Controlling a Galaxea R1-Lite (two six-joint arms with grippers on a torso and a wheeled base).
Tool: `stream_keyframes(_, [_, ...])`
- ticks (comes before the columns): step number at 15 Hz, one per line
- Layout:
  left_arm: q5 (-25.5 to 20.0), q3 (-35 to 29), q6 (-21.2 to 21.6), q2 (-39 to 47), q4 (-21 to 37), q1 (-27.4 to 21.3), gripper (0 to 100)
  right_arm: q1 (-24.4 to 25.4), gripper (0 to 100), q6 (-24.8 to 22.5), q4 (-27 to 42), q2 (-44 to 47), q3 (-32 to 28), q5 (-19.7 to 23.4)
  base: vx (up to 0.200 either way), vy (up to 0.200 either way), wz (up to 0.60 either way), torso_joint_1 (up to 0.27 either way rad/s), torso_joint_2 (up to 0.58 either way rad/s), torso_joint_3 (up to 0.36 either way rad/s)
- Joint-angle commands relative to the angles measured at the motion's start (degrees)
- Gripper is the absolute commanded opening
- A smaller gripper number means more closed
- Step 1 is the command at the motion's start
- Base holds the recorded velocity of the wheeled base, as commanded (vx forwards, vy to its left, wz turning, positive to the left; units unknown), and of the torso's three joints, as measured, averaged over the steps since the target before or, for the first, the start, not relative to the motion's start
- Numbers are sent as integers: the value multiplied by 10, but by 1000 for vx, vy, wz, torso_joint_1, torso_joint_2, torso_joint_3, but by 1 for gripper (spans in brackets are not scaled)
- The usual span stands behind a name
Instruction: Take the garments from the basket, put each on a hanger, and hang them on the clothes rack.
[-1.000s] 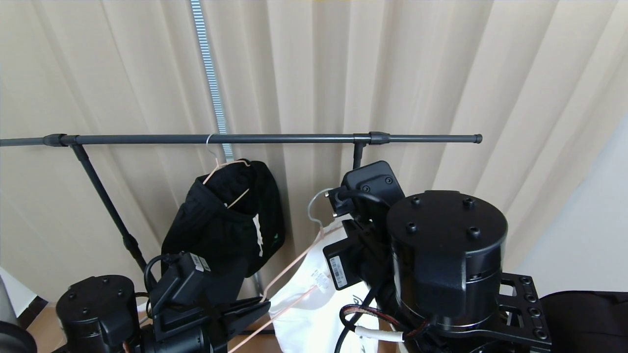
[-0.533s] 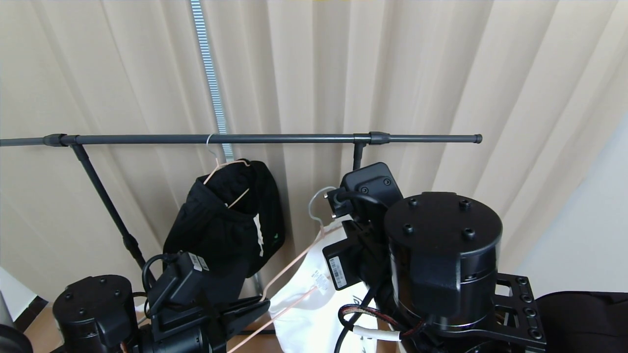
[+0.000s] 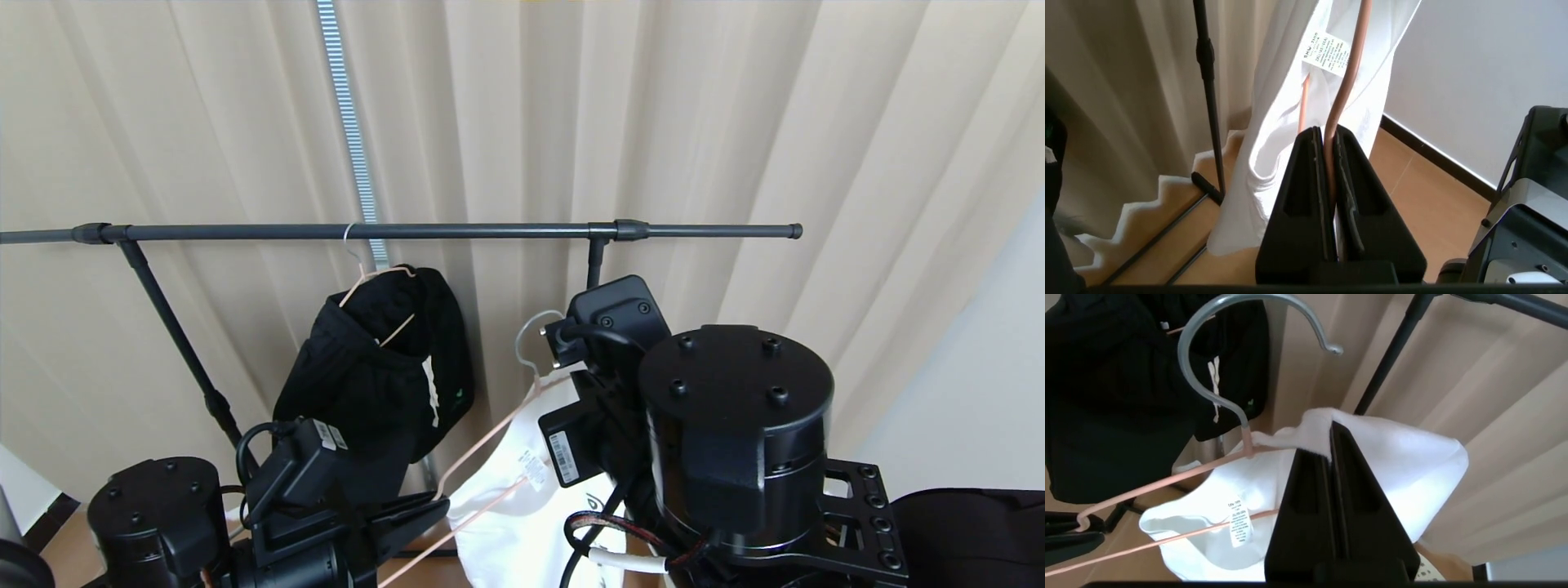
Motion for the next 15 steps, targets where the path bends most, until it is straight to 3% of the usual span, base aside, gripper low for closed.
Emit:
stream_keyframes(1, [0, 0, 0, 0, -1, 1, 0, 0, 0, -1, 3, -3, 7, 0, 0, 0, 0, 0, 0, 0])
stream_keyframes(14, [0, -7, -9, -11, -1, 1, 0, 18, 0, -1, 0, 13, 19, 1, 0, 0, 0, 0, 0, 0])
stream_keyframes(15, [0, -7, -9, -12, -1, 1, 0, 18, 100, -1, 0, 13, 19, 2, 0, 0, 0, 0, 0, 0])
